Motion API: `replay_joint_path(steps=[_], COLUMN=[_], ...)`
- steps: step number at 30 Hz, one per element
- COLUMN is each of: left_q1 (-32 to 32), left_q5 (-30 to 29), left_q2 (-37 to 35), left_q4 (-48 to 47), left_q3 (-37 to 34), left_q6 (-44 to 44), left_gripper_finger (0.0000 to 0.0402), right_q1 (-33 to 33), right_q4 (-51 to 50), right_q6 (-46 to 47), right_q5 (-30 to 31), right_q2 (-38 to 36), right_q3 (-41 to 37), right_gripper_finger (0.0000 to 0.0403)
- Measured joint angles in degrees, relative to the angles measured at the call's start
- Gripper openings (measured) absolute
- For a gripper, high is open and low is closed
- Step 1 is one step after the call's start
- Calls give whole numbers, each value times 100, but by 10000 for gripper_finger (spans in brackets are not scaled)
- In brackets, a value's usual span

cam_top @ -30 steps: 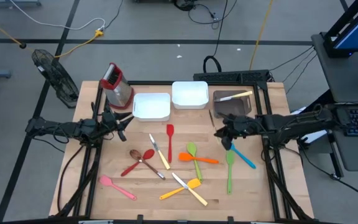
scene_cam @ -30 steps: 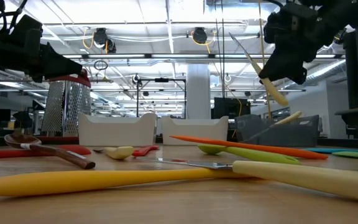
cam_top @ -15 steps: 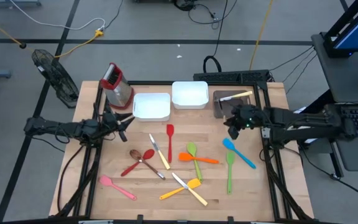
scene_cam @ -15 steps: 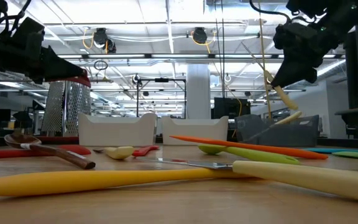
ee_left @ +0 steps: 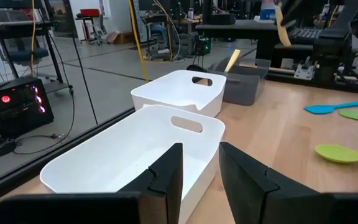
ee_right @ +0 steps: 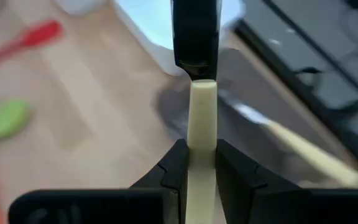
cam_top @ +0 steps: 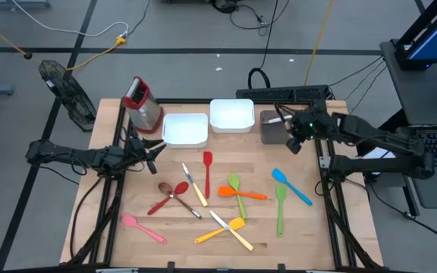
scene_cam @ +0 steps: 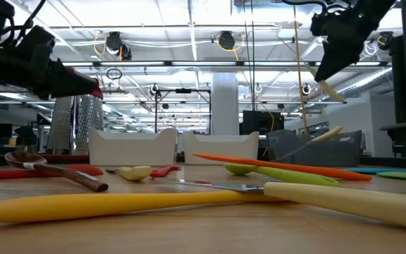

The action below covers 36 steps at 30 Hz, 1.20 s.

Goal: Pick & Place Kitchen Items
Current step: Put the yellow knife into the black bin

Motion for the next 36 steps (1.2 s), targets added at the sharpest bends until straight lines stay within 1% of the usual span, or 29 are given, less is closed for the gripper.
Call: replay_joint_path(steps=[3,7,11,16,21,25,31,36], left_q1=[0,0,0,0,0,0,0,0], left_q5=[1,4,4,4,3,4,4,4], left_q2=[65,119,139,138,138,138,138,138], left_q4=[0,3,11,10,9,9,9,7], left_q3=[0,0,0,0,0,0,0,0], left_q6=[-45,-66,-100,-162,-157,-153,-149,-146], left_gripper_finger=[106,106,106,106,106,106,106,106], right_q1=[-181,-387,-539,-549,-549,-547,-629,-627], right_q4=[-675,-1398,-1748,-2092,-2131,-2185,-2434,-2571], right_q6=[-325,-736,-1181,-1742,-2578,-3155,-3619,-3952], right_q5=[464,1182,1786,2412,2554,2934,2930,2903], right_q2=[263,683,1127,1750,2311,2673,2957,3054], right_q3=[401,701,729,729,726,724,724,722], right_gripper_finger=[49,49,49,49,49,49,49,49])
